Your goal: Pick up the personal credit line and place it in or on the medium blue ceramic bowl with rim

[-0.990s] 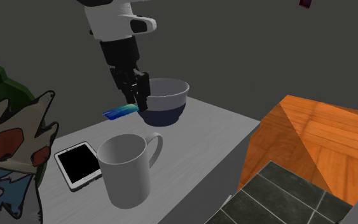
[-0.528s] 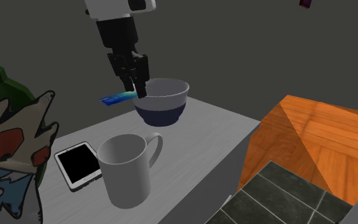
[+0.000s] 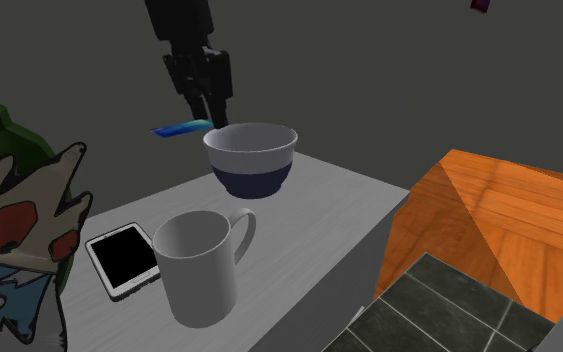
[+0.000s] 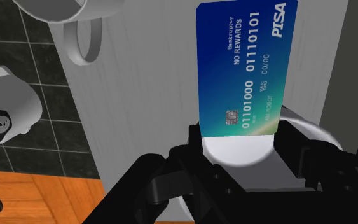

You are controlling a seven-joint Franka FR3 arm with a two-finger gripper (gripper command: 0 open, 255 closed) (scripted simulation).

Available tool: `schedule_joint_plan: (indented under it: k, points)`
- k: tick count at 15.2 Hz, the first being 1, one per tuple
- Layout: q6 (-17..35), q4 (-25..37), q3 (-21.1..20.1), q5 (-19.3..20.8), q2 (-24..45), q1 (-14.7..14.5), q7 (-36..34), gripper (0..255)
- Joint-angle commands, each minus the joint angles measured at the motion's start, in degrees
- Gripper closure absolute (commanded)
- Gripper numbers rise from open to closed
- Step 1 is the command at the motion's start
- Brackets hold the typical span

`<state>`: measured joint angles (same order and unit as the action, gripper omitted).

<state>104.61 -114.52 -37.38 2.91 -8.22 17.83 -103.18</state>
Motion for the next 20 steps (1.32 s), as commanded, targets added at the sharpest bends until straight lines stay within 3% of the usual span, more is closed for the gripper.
schedule_joint_plan:
  k: [1,3,15,20]
  points:
    - [-1.65,1.43,0.14,-0.16,-0.26,0.05,0.34,255]
    - [-2.73,2.42,0.21,-0.24,-0.39,0.07,0.51,255]
    - [-2.4,7.44,8.44,3.67,4.15,6.95,14.39,255]
    - [1.35,3.91,8.39,3.93,4.46,6.91,13.8,255]
